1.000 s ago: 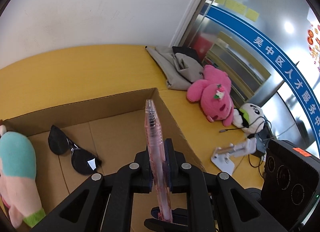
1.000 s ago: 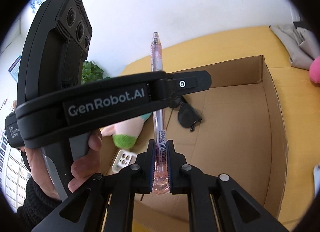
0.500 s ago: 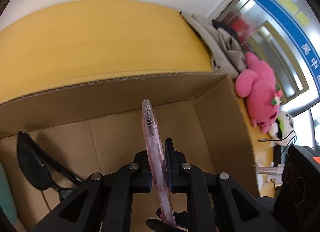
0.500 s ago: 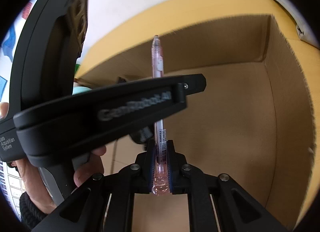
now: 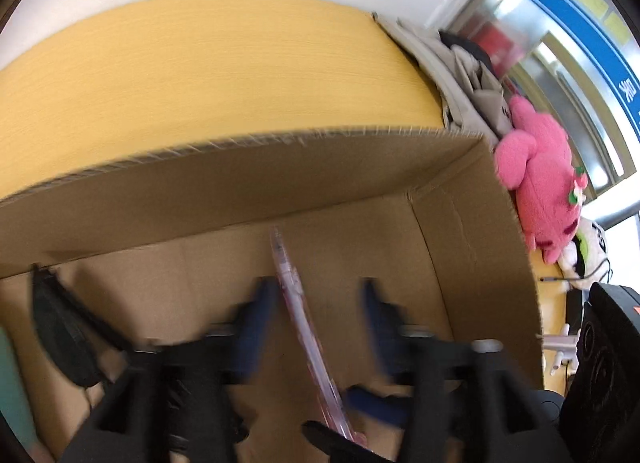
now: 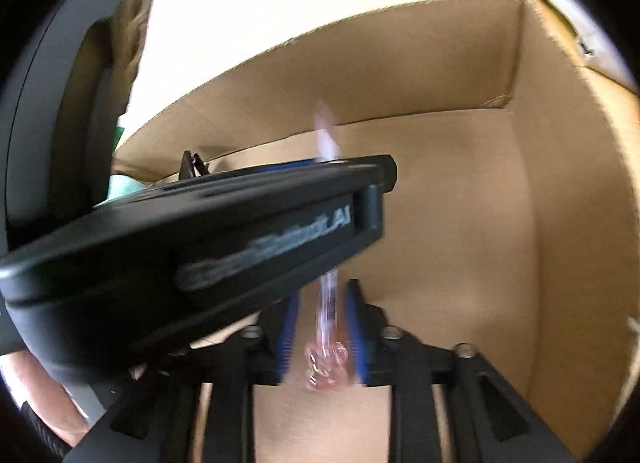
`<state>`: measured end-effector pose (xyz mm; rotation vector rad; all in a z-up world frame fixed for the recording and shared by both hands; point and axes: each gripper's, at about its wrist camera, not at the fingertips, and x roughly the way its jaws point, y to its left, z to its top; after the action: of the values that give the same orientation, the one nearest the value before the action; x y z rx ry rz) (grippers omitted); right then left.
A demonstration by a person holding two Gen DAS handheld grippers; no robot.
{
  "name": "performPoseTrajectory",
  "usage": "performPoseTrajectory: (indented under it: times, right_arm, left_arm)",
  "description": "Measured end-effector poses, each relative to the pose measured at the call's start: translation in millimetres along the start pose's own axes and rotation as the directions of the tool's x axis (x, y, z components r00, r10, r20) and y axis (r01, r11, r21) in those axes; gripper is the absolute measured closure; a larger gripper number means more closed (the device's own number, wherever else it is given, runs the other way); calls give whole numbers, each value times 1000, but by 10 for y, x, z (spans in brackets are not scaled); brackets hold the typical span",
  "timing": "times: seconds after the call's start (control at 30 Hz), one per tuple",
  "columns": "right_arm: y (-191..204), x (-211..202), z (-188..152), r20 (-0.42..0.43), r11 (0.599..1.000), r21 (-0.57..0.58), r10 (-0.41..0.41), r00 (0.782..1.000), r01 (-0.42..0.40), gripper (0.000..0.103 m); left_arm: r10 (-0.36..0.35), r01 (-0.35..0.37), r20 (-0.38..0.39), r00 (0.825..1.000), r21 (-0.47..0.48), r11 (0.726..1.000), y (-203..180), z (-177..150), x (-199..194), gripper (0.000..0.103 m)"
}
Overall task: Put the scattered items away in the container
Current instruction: 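Lower the pink pen into the box and open the right gripper, then withdraw the right gripper and move it toward the white earbud case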
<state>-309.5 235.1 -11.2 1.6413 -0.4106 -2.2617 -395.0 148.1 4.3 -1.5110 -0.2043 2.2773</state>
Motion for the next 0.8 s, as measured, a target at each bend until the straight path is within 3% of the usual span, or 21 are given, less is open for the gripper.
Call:
performPoseTrajectory:
  times: [0.07, 0.17, 0.27, 0.4, 0.43, 0.47, 0.5, 0.53, 0.67, 0.73, 0.8]
  right_arm:
    - [-29, -137, -61, 25, 1000, 14, 13, 1000, -13, 57]
    - [1, -451, -234, 97, 1000, -3, 4, 995, -4, 52]
    - [97, -827, -534, 182, 999, -39, 5, 983, 2, 44]
    - [257, -1357, -1112, 332, 997, -60, -22, 943, 44, 35]
    - [271, -1393, -1067, 359, 997, -62, -30, 933, 56, 33]
    - [516, -1463, -1248, 392, 995, -63, -44, 919, 75, 31]
    - [488, -1484, -1152, 417, 993, -60, -63, 907, 97, 30]
    - [554, -1601, -1452, 437, 991, -60, -79, 896, 117, 29]
    - [737, -1430, -1530, 452, 984, -82, -102, 886, 155, 29]
    - [805, -1404, -1724, 461, 975, -108, -125, 879, 195, 29]
    - [773, -1489, -1896, 448, 969, -124, -136, 884, 212, 29]
  left_arm:
    - [-17, 17, 37, 999, 0, 1000, -14, -23, -191, 31]
    - [-21, 16, 100, 995, 45, 999, -114, -149, -577, 25]
    - [16, -37, 203, 979, 104, 994, -231, -449, -1072, 16]
    - [66, -134, 360, 931, 167, 977, -376, -1074, -1703, 2]
    - [74, -153, 395, 916, 174, 973, -404, -1242, -1839, 0]
    - [85, -173, 426, 901, 174, 969, -428, -1418, -1971, 0]
    - [92, -189, 457, 885, 170, 967, -455, -1616, -2109, 0]
    - [91, -192, 480, 873, 166, 967, -470, -1781, -2221, 0]
    - [102, -207, 555, 826, 130, 970, -489, -2354, -2505, 0]
    - [134, -232, 566, 813, 104, 967, -460, -2596, -2528, 0]
    - [158, -241, 557, 815, 78, 967, -399, -2785, -2492, 0]
